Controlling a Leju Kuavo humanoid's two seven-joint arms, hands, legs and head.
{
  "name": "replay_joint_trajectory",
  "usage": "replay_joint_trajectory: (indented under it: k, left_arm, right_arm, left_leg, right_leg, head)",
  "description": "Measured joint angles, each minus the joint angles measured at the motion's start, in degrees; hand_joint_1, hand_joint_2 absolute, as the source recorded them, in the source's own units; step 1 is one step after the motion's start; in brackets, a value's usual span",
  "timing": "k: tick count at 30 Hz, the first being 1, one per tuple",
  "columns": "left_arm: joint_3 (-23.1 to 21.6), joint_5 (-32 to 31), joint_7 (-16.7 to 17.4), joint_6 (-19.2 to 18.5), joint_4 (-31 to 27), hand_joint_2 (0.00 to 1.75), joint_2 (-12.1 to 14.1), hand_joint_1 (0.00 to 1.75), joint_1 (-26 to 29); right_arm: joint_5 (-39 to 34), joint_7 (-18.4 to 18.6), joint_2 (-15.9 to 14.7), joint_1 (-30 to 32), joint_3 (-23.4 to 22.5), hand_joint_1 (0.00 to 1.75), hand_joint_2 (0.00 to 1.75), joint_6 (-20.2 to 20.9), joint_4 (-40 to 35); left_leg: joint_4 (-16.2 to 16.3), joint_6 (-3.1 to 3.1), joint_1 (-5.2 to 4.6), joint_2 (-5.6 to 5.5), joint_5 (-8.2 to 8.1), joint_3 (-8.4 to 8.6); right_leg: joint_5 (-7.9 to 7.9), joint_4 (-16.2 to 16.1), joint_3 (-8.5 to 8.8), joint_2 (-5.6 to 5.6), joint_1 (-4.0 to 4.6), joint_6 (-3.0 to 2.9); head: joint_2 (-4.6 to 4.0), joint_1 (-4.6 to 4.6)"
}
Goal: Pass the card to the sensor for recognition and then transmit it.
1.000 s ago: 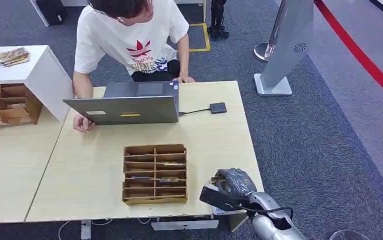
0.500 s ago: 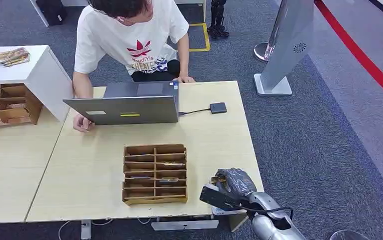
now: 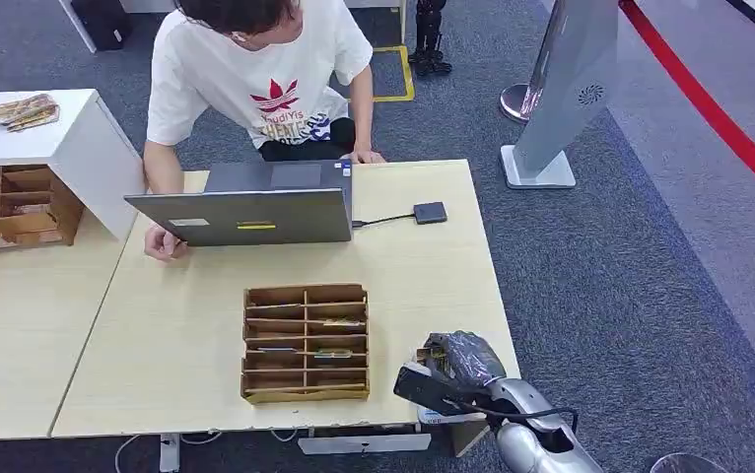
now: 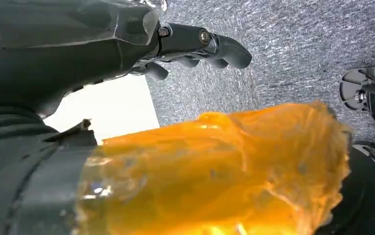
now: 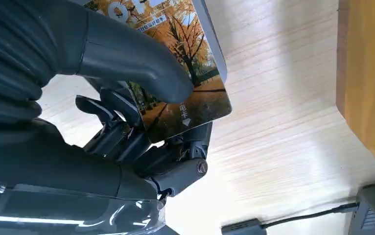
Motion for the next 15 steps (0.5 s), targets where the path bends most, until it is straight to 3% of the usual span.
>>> replay_joint_trajectory:
  k: [15]
  left_arm:
    - [0.0,-0.15,0.0,-0.11,0.0,0.0,0.0,0.0,0.01]
  right_arm:
    - [0.0,0.0,0.04,-0.02,-0.22,1.75,1.75,0.0,0.04]
  left_leg:
    - [0.0,0.0,0.0,0.0,0.0,0.0]
  right_leg:
    - [0.0,0.0,0.0,0.0,0.0,0.0]
  head:
    - [0.0,0.0]
